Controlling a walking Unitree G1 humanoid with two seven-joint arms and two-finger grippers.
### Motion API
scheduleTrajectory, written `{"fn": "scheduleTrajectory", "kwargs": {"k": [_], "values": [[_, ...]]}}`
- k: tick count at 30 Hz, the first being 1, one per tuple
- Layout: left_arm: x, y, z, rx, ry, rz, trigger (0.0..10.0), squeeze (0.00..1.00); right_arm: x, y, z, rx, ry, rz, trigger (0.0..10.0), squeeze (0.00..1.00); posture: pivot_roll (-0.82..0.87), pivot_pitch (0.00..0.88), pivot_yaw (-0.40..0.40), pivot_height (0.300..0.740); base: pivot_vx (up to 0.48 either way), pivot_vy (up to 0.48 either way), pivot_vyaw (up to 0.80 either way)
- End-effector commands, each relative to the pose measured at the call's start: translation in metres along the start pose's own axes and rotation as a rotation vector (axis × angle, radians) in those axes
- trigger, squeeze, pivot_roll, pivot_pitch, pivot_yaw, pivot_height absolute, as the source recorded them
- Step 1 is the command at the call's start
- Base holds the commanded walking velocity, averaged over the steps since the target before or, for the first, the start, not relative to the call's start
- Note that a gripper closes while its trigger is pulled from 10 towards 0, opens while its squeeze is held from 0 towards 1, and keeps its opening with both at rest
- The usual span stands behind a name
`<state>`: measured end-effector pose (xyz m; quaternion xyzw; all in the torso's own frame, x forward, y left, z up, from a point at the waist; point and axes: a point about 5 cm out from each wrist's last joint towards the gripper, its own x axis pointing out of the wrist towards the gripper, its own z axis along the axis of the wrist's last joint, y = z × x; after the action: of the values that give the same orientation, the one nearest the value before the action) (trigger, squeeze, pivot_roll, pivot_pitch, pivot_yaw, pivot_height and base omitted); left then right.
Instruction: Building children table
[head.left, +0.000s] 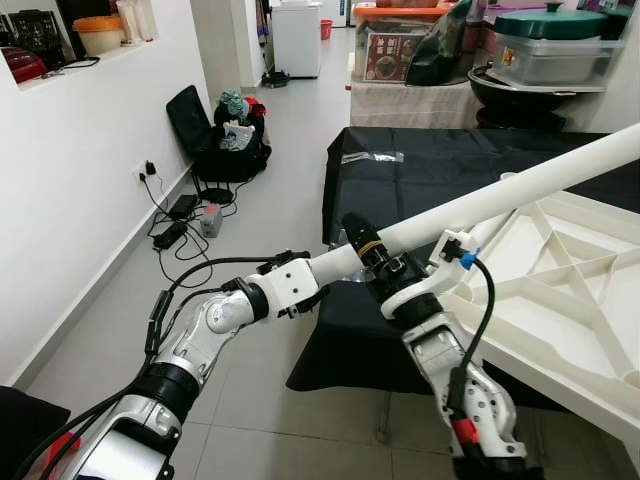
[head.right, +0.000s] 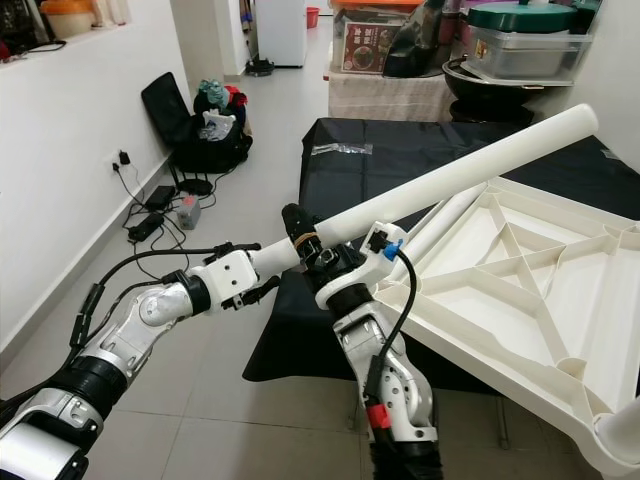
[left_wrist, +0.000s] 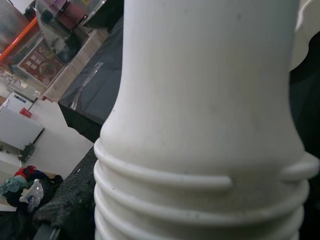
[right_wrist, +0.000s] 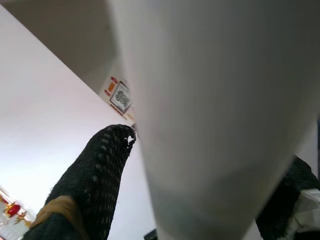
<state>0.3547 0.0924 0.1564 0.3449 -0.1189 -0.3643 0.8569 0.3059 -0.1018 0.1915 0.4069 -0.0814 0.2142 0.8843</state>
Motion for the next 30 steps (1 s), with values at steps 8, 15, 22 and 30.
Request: {"fn": "scheduleTrajectory", "kwargs": {"k": [8,15,22,30], "values": [[0.009,-0.007,0.010,0.019,-0.042,-0.039,10.0,0.00,0.008,-0.014,0.003,0.036,-0.048,-0.130,7.9,0.00,0.05,0.000,-0.023,0.740,0.000,0.000,0.00],[0.010,-0.007,0.011,0.022,-0.045,-0.039,10.0,0.00,0.010,-0.016,0.001,0.082,-0.080,-0.169,0.0,0.00,0.06,0.000,-0.023,0.740,0.000,0.000,0.00],[0.010,-0.008,0.010,0.021,-0.043,-0.039,10.0,0.00,0.011,-0.014,-0.001,0.103,-0.096,-0.174,0.0,0.00,0.06,0.000,-0.021,0.740,0.000,0.000,0.00],[0.010,-0.009,0.010,0.021,-0.043,-0.052,10.0,0.00,0.012,-0.015,0.002,0.105,-0.114,-0.179,0.0,0.00,0.05,0.000,-0.022,0.740,0.000,0.000,0.00]]}}
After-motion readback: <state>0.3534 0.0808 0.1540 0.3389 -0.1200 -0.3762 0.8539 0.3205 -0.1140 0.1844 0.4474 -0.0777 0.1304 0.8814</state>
